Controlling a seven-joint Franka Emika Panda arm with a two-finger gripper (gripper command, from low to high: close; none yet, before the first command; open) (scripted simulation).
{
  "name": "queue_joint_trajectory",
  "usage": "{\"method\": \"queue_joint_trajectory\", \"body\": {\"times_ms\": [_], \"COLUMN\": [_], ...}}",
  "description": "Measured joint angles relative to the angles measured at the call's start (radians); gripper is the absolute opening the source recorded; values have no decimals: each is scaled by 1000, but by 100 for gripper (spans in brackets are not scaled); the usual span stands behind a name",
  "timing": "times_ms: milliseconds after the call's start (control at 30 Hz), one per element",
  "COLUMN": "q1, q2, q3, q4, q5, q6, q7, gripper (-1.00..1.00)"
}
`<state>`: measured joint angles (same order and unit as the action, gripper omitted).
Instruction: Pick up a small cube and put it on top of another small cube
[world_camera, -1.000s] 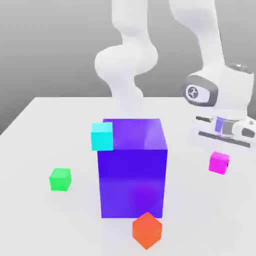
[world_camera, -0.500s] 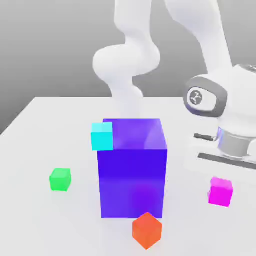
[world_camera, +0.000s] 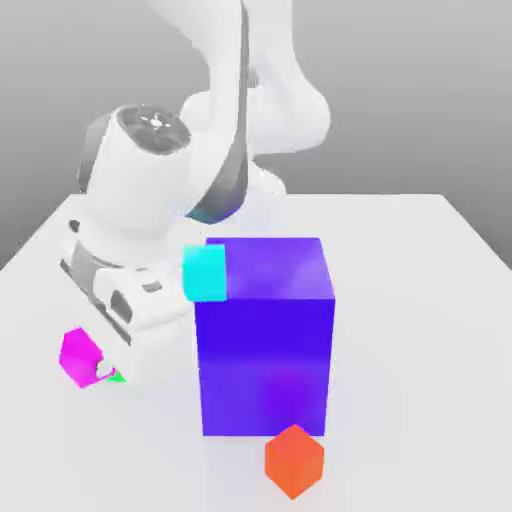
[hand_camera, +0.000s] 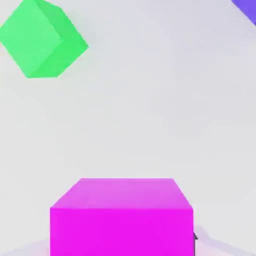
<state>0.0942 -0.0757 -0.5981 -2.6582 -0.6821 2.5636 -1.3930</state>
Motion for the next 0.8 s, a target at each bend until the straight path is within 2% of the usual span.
{"method": "queue_joint_trajectory", "body": {"times_ms": [233, 367, 600, 700, 767, 800], "q1": [-149, -137, 116, 211, 212, 204], "q2": [-191, -260, -90, 5, 70, 97], "q3": [-140, -202, -384, -423, -382, -355], "q4": [-184, -274, -290, -292, -291, -290], "q5": [54, 160, 454, 651, 805, 858], "q6": [24, 68, 246, 321, 366, 387], "q7": [20, 31, -158, -293, -398, -435], "gripper": [-100, -100, -100, -100, -100, 100]}}
